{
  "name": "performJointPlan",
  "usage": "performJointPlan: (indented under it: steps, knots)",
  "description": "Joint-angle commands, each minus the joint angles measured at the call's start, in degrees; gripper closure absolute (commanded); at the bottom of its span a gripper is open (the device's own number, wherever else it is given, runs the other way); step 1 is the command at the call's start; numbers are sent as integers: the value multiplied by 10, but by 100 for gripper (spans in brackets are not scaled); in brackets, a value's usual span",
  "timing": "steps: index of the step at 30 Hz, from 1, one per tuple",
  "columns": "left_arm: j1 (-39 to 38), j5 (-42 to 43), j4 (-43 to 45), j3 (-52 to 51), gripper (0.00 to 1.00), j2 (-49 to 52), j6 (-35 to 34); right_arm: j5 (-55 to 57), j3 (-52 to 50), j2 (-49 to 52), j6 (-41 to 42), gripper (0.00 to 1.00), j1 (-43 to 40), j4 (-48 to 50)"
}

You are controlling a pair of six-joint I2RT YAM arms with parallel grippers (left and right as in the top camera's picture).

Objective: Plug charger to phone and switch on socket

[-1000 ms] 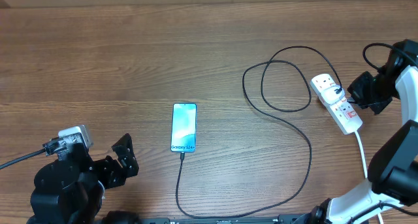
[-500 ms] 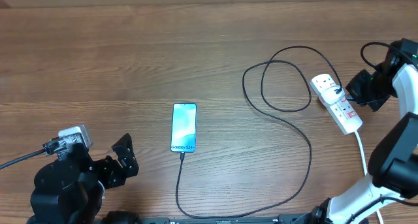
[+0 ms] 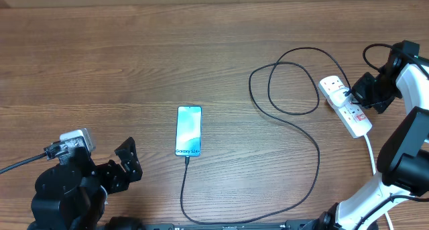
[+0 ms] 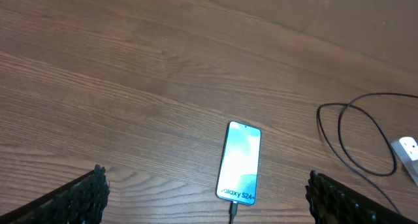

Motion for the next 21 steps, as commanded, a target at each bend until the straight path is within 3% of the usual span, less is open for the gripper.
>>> performJointPlan:
  steps: [1,16,21]
  knots:
    - [2,-7,0,-2,0,-3,-8,-9,14,2,-8,96,6,12]
    - [2,-7,0,-2,1,-3,-8,-13,15,71,-9,96,30,3]
    - [2,-7,0,-2,0,-3,-8,40,66,60,-9,96,28,-73]
